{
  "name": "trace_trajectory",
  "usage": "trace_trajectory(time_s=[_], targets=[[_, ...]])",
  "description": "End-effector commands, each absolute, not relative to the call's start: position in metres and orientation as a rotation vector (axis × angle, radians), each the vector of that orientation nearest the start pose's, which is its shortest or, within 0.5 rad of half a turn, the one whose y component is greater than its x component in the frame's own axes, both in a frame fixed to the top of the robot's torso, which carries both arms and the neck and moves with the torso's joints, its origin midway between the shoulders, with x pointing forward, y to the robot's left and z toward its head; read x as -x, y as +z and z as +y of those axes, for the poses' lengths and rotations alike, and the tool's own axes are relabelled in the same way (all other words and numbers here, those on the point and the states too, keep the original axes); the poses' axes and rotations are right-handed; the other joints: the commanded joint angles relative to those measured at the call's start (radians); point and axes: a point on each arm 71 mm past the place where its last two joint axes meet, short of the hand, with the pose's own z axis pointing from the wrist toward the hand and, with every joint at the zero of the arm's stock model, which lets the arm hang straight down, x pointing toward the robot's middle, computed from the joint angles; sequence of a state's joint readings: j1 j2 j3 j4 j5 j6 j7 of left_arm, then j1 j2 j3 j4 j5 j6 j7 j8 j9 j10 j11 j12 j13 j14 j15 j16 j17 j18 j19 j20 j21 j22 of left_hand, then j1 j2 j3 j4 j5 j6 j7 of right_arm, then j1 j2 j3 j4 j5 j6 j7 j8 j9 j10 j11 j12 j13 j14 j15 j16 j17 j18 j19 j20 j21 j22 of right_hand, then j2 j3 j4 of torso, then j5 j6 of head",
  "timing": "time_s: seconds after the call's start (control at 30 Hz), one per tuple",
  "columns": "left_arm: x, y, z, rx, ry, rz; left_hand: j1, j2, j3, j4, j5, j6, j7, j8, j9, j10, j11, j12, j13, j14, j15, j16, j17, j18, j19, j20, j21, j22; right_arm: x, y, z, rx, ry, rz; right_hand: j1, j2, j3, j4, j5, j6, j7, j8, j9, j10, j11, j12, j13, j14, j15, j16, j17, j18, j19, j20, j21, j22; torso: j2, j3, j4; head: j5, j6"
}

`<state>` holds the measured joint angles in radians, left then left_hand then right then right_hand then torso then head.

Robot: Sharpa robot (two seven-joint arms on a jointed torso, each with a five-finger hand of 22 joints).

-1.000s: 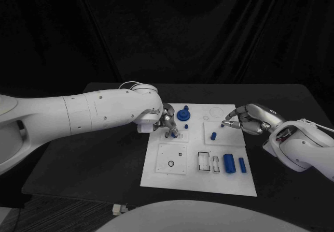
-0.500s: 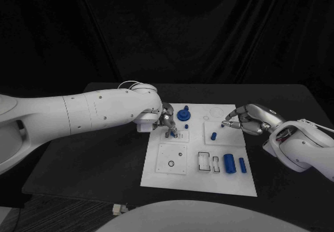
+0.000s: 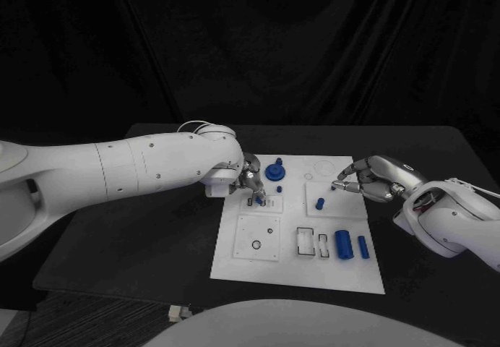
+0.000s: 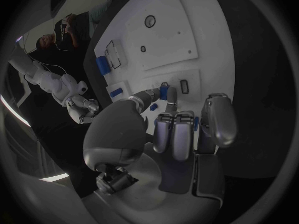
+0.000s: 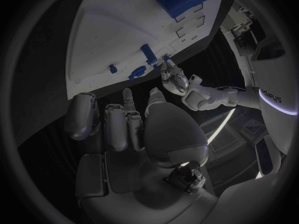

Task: Assemble the parts on the task board

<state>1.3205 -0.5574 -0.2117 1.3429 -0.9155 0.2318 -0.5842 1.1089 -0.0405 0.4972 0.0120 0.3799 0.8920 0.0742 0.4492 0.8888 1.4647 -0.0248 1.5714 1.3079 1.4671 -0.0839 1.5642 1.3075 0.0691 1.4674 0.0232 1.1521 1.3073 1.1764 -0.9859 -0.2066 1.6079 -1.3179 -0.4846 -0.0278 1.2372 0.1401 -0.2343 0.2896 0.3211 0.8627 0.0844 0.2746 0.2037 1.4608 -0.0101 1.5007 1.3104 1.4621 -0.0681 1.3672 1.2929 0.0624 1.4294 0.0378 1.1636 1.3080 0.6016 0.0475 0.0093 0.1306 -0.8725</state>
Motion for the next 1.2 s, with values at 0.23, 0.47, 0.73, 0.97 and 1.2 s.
trace_trajectory(time_s=[0.23,0.47,0.73,0.97,1.2], targets=[[-0.4904,-0.243,0.127,0.043,-0.378,2.531,0.002,0.01,0.174,-0.181,0.007,-0.002,-0.007,0.002,-0.001,0.106,0.006,-0.001,0.263,0.104,0.005,0.007,0.263,0.003,0.005,0.006,0.002,0.168,-0.4369,-0.2384,-0.249,0.0,0.667,1.728,0.007,0.002,-0.006,0.0,0.001,0.003,0.001,0.002,-0.001,0.054,-0.002,-0.005,0.154,0.039,-0.005,-0.002,-0.001,0.02,-0.007,0.001,-0.005,0.154,0.0,0.0001,-0.0001,0.001,0.0],[-0.4903,-0.2431,0.1261,0.041,-0.379,2.532,0.001,0.011,0.173,-0.181,0.006,-0.001,-0.007,0.002,-0.001,0.106,0.006,-0.001,0.263,0.104,0.005,0.007,0.263,0.003,0.005,0.006,0.001,0.168,-0.4371,-0.2386,-0.2491,0.0,0.665,1.729,0.007,0.002,-0.006,0.0,0.001,0.003,0.001,0.002,-0.001,0.054,-0.002,-0.005,0.154,0.039,-0.005,-0.002,-0.001,0.02,-0.007,0.001,-0.005,0.154,0.0,0.0001,0.0,0.002,0.0],[-0.4894,-0.2437,0.125,0.072,-0.405,2.549,0.001,0.011,0.173,-0.181,0.006,-0.001,-0.007,0.002,-0.001,0.106,0.006,-0.001,0.263,0.104,0.005,0.006,0.263,0.004,0.004,0.006,-0.001,0.167,-0.437,-0.2386,-0.2495,0.0,0.664,1.73,0.007,0.002,-0.006,0.0,0.001,0.003,0.001,0.002,-0.001,0.054,-0.002,-0.005,0.154,0.039,-0.005,-0.002,-0.001,0.02,-0.007,0.001,-0.005,0.154,0.0,0.0001,-0.0002,0.0,0.0],[-0.4893,-0.2438,0.1244,0.083,-0.412,2.553,0.001,0.012,0.173,-0.181,0.006,-0.001,-0.007,0.001,-0.001,0.106,0.006,-0.001,0.263,0.103,0.005,0.006,0.263,0.004,0.004,0.006,-0.001,0.168,-0.4369,-0.2386,-0.2499,-0.001,0.663,1.73,0.007,0.002,-0.006,0.0,0.001,0.003,0.001,0.002,-0.001,0.054,-0.002,-0.005,0.154,0.039,-0.005,-0.002,-0.001,0.02,-0.007,0.001,-0.005,0.154,0.0,0.0,0.0002,0.0,0.0],[-0.489,-0.2439,0.1243,0.084,-0.414,2.554,0.002,0.012,0.173,-0.182,0.006,-0.001,-0.007,0.001,-0.001,0.106,0.006,-0.001,0.263,0.103,0.005,0.005,0.263,0.004,0.004,0.006,-0.002,0.167,-0.4369,-0.2385,-0.2499,-0.001,0.663,1.729,0.007,0.002,-0.007,0.0,0.001,0.003,0.001,0.001,-0.001,0.053,-0.001,-0.007,0.152,0.039,-0.005,-0.004,-0.003,0.02,-0.007,0.001,-0.008,0.153,0.0,0.0001,0.0,0.001,0.0]])
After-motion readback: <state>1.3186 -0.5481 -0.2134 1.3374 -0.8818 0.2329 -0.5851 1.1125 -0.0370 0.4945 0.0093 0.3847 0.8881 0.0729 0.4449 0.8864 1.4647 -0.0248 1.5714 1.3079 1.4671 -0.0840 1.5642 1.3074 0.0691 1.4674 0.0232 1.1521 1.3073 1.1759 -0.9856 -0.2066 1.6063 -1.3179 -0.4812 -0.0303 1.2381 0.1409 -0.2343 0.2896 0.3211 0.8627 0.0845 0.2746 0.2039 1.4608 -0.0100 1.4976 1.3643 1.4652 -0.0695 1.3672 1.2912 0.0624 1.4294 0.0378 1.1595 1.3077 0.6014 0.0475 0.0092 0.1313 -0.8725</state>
